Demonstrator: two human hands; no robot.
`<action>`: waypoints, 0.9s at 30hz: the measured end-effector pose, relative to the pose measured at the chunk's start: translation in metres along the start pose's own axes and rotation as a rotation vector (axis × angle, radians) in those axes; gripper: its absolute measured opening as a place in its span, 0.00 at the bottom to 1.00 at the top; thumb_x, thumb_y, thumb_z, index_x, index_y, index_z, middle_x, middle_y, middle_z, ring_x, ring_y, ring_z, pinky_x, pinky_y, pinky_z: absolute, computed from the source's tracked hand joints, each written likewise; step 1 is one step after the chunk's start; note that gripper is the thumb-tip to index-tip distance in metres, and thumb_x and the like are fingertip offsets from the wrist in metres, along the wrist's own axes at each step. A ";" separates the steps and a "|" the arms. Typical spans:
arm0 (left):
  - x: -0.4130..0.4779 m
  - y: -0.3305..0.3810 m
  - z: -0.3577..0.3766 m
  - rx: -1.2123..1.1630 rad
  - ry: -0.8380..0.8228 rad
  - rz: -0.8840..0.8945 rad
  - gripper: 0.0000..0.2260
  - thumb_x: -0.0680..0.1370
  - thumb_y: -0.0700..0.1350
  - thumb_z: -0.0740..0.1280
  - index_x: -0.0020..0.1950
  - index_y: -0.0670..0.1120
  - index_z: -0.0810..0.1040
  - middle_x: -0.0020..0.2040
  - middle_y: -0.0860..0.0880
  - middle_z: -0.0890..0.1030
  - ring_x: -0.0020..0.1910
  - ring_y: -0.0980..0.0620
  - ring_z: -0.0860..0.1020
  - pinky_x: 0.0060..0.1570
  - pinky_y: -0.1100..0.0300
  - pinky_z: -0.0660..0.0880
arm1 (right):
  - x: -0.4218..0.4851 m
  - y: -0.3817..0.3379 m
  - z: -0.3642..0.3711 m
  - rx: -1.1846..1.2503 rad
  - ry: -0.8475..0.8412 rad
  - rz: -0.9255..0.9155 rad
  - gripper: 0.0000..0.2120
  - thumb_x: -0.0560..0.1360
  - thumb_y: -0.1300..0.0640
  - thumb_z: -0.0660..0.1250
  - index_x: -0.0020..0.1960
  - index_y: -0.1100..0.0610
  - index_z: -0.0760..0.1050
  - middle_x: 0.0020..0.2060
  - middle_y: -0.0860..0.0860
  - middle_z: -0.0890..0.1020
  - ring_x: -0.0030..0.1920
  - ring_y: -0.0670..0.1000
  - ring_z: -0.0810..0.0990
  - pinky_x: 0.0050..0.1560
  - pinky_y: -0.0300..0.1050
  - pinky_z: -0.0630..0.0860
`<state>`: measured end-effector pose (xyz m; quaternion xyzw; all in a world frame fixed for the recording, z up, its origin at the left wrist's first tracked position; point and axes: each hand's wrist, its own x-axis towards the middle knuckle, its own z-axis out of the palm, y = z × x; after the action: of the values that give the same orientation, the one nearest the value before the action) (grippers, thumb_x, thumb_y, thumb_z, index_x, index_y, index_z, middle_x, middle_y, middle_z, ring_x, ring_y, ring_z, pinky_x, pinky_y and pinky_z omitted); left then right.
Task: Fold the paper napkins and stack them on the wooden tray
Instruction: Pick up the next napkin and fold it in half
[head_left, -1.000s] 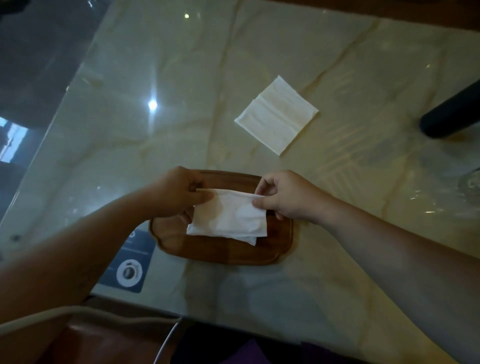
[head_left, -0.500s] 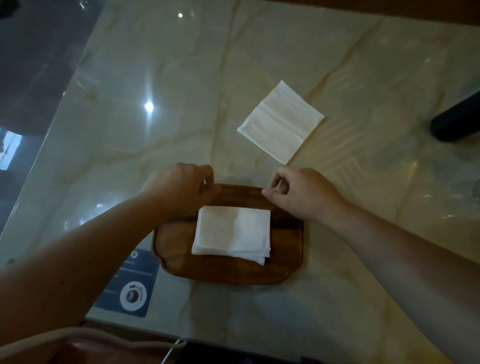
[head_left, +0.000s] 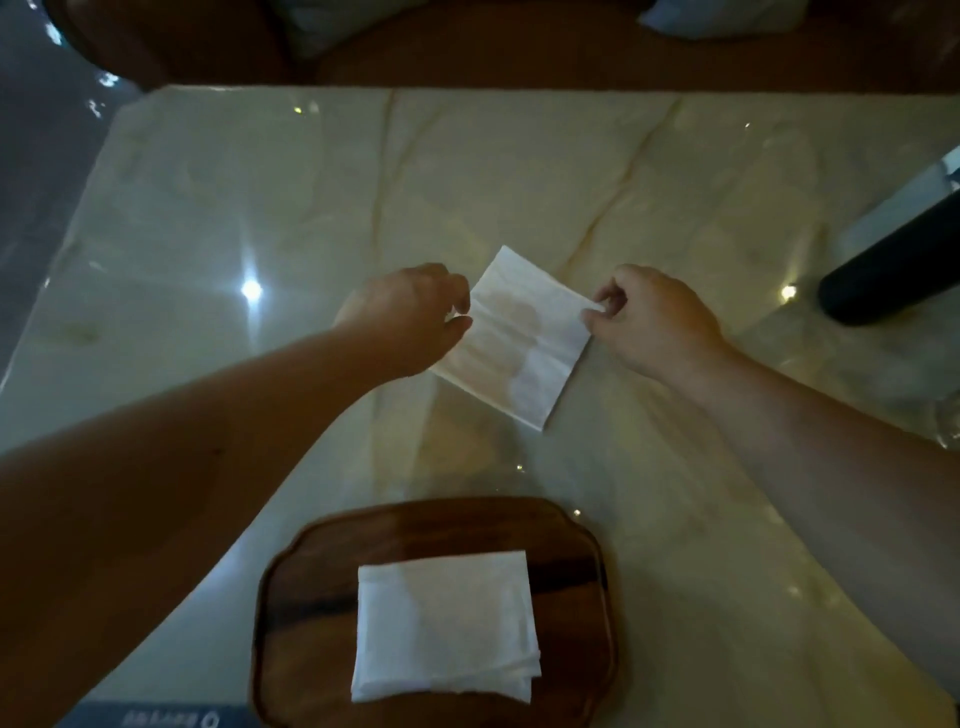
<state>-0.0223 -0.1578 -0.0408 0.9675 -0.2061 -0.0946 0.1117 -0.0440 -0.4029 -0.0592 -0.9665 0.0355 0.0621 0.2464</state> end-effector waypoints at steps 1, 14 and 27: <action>0.013 0.000 0.001 0.005 0.004 0.021 0.09 0.76 0.52 0.63 0.53 0.50 0.76 0.53 0.49 0.78 0.49 0.47 0.77 0.49 0.49 0.77 | 0.007 0.004 0.001 -0.019 0.012 0.018 0.12 0.70 0.48 0.68 0.50 0.53 0.76 0.49 0.54 0.80 0.50 0.56 0.78 0.48 0.50 0.75; 0.118 0.014 0.017 0.218 -0.172 0.217 0.22 0.77 0.48 0.64 0.69 0.51 0.65 0.68 0.46 0.70 0.66 0.44 0.68 0.64 0.45 0.68 | 0.029 0.015 0.021 0.013 -0.002 0.012 0.06 0.68 0.54 0.69 0.37 0.49 0.72 0.43 0.53 0.81 0.45 0.55 0.79 0.45 0.49 0.75; 0.018 -0.014 -0.007 0.319 0.115 0.546 0.07 0.72 0.46 0.63 0.44 0.46 0.79 0.42 0.44 0.78 0.42 0.41 0.76 0.48 0.47 0.72 | -0.053 -0.032 0.016 0.096 0.009 -0.169 0.04 0.70 0.56 0.69 0.44 0.50 0.75 0.34 0.41 0.72 0.34 0.42 0.69 0.33 0.41 0.65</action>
<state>0.0011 -0.1518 -0.0407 0.8855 -0.4637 0.0273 -0.0086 -0.0952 -0.3654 -0.0513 -0.9535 -0.0420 0.0349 0.2965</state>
